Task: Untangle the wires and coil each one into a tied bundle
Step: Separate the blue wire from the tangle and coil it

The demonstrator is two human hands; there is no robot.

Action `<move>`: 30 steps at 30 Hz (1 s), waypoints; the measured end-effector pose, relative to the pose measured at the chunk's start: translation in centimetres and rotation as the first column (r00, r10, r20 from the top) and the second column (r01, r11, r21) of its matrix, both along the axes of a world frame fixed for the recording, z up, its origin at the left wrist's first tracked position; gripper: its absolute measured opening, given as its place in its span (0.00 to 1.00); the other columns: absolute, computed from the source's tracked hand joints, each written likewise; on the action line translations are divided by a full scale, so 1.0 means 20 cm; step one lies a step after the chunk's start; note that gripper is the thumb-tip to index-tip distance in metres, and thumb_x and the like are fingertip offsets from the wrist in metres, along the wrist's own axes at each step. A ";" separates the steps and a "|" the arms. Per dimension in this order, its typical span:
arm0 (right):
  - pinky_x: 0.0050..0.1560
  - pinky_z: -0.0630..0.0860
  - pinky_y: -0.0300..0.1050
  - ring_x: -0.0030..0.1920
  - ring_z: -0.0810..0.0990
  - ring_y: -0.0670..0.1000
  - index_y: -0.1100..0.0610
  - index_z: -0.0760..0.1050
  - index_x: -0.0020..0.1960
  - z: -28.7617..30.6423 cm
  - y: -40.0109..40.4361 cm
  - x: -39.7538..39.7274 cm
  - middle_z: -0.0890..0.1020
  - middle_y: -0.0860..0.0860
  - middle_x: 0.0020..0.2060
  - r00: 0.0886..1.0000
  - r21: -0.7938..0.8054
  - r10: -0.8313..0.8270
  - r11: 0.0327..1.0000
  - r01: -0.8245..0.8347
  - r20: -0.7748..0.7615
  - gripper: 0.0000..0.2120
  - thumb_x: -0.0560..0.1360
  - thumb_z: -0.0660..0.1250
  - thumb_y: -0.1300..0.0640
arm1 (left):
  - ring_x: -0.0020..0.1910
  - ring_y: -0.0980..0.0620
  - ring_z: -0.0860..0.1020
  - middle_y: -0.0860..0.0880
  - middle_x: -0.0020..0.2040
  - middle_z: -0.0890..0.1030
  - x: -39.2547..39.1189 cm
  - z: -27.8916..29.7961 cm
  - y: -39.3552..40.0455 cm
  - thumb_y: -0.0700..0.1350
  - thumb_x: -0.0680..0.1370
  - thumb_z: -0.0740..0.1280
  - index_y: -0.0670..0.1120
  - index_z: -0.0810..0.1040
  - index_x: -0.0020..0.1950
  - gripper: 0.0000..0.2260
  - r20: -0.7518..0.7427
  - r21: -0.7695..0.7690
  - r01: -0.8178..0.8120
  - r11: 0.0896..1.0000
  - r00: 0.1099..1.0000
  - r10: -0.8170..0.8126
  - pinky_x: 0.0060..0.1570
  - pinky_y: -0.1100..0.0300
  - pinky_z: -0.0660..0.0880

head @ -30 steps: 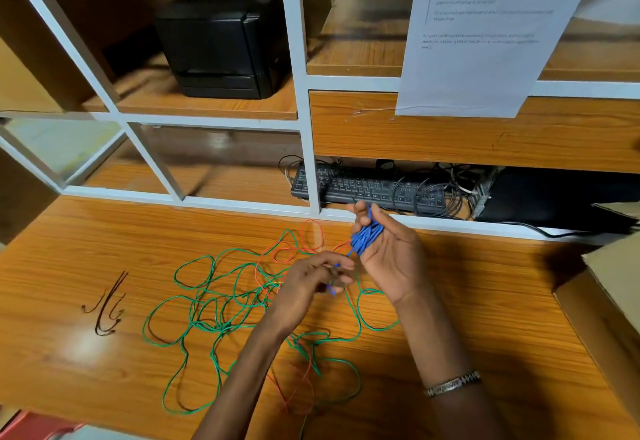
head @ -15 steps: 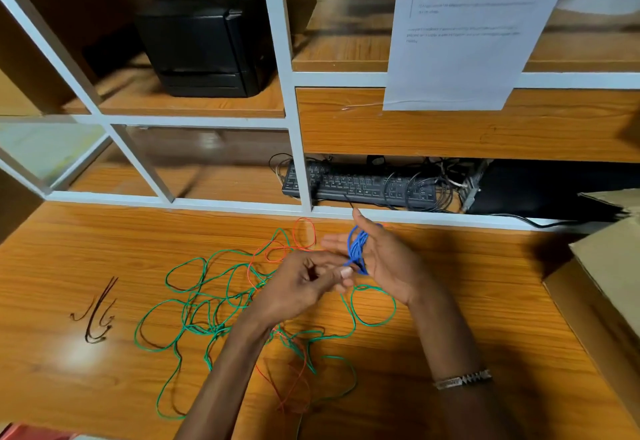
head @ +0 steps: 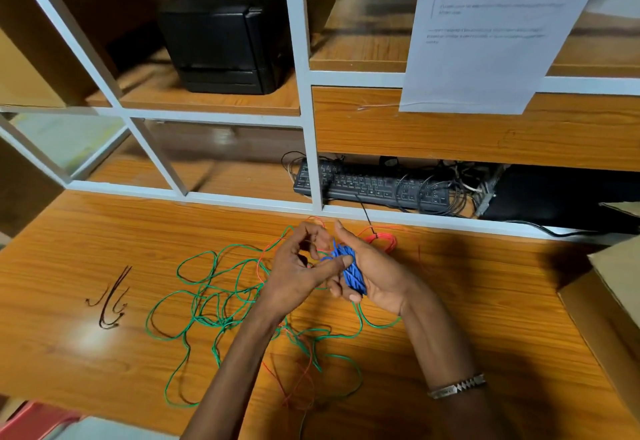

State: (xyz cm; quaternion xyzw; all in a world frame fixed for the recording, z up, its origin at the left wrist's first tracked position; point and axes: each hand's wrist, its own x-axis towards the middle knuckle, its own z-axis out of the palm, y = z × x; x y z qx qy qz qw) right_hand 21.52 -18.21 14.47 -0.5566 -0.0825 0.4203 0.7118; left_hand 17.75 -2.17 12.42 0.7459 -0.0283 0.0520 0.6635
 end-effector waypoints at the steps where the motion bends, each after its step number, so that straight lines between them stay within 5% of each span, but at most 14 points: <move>1: 0.21 0.64 0.40 0.19 0.72 0.50 0.56 0.81 0.51 0.00 0.00 -0.01 0.78 0.61 0.31 1.000 0.004 -0.005 1.000 0.005 -0.018 0.32 0.81 0.54 0.29 | 0.49 0.56 0.77 0.58 0.51 0.81 0.00 -0.01 0.02 0.44 0.71 0.81 0.49 0.80 0.61 0.21 -0.001 0.041 0.004 0.999 1.000 -0.004 0.48 0.56 0.76; 4: 0.22 0.58 0.43 0.17 0.68 0.49 0.57 0.82 0.37 0.01 0.02 -0.02 0.78 0.61 0.28 0.997 -0.041 0.070 0.997 -0.071 -0.017 0.40 0.78 0.50 0.25 | 0.64 0.52 0.80 0.55 0.68 0.80 -0.02 -0.01 0.05 0.47 0.77 0.75 0.53 0.74 0.76 0.27 -0.063 0.097 0.167 0.981 0.985 -0.161 0.58 0.58 0.78; 7: 0.16 0.57 0.37 0.14 0.66 0.48 0.71 0.80 0.44 0.03 0.05 -0.03 0.79 0.62 0.27 0.983 -0.047 0.182 0.982 -0.183 -0.030 0.50 0.79 0.45 0.25 | 0.39 0.47 0.84 0.46 0.52 0.85 -0.05 0.02 0.04 0.44 0.80 0.69 0.43 0.76 0.71 0.19 -0.180 -0.100 0.276 0.956 0.940 -0.290 0.36 0.67 0.76; 10: 0.18 0.52 0.41 0.14 0.65 0.48 0.77 0.78 0.45 0.02 0.06 -0.02 0.78 0.62 0.25 0.965 -0.079 0.259 0.962 -0.262 -0.046 0.56 0.76 0.45 0.22 | 0.36 0.58 0.84 0.50 0.44 0.86 -0.08 0.02 0.08 0.42 0.82 0.69 0.39 0.79 0.66 0.13 -0.206 -0.136 0.249 0.959 0.940 -0.273 0.40 0.68 0.76; 13: 0.17 0.56 0.38 0.13 0.65 0.48 0.76 0.79 0.43 -0.04 0.10 0.00 0.78 0.62 0.24 0.965 -0.097 0.246 0.962 -0.255 -0.095 0.55 0.76 0.47 0.21 | 0.35 0.46 0.81 0.37 0.38 0.85 -0.10 0.02 0.10 0.45 0.84 0.68 0.44 0.81 0.66 0.11 -0.198 -0.049 0.256 0.965 0.945 -0.260 0.32 0.67 0.72; 15: 0.18 0.57 0.38 0.13 0.66 0.47 0.68 0.81 0.36 -0.04 0.15 0.00 0.78 0.61 0.23 0.973 -0.102 0.179 0.976 -0.195 -0.147 0.50 0.77 0.48 0.23 | 0.34 0.44 0.79 0.34 0.38 0.84 -0.10 -0.01 0.11 0.49 0.84 0.67 0.49 0.82 0.65 0.11 -0.173 -0.013 0.231 0.973 0.958 -0.230 0.30 0.64 0.71; 17: 0.19 0.58 0.39 0.14 0.67 0.48 0.61 0.79 0.30 -0.05 0.18 -0.01 0.78 0.61 0.22 0.982 -0.117 0.090 0.987 -0.111 -0.167 0.44 0.77 0.50 0.24 | 0.34 0.52 0.81 0.43 0.40 0.86 -0.10 -0.04 0.13 0.48 0.85 0.67 0.47 0.83 0.64 0.11 -0.140 0.018 0.188 0.982 0.973 -0.183 0.36 0.62 0.74; 19: 0.20 0.59 0.39 0.14 0.68 0.49 0.60 0.77 0.28 -0.07 0.25 -0.02 0.77 0.61 0.22 0.986 -0.137 0.046 0.988 -0.068 -0.159 0.43 0.77 0.51 0.24 | 0.34 0.57 0.81 0.47 0.41 0.87 -0.12 -0.06 0.17 0.46 0.84 0.68 0.45 0.84 0.64 0.11 -0.117 0.034 0.128 0.991 0.985 -0.123 0.40 0.59 0.76; 23: 0.18 0.63 0.39 0.16 0.70 0.51 0.57 0.78 0.26 -0.08 0.45 -0.07 0.76 0.59 0.21 0.996 -0.224 -0.073 0.973 0.060 -0.049 0.42 0.77 0.51 0.25 | 0.30 0.47 0.80 0.45 0.37 0.86 -0.19 -0.08 0.30 0.42 0.84 0.68 0.45 0.85 0.63 0.09 -0.065 0.018 0.024 1.000 0.998 -0.023 0.40 0.54 0.78; 27: 0.22 0.64 0.40 0.19 0.69 0.55 0.57 0.76 0.22 -0.09 0.67 -0.07 0.74 0.60 0.20 0.951 -0.297 -0.293 0.903 0.310 0.101 0.41 0.79 0.54 0.28 | 0.40 0.49 0.81 0.52 0.35 0.85 -0.22 -0.11 0.44 0.47 0.84 0.68 0.54 0.85 0.62 0.09 0.096 0.202 -0.144 0.969 0.987 0.127 0.53 0.47 0.76; 30: 0.25 0.64 0.40 0.18 0.67 0.53 0.56 0.73 0.21 -0.12 0.83 -0.10 0.73 0.60 0.20 0.868 -0.287 -0.467 0.819 0.497 0.171 0.38 0.81 0.59 0.33 | 0.44 0.53 0.79 0.56 0.36 0.85 -0.26 -0.09 0.53 0.48 0.83 0.70 0.54 0.87 0.60 0.08 0.179 0.283 -0.301 0.911 0.949 0.258 0.52 0.51 0.74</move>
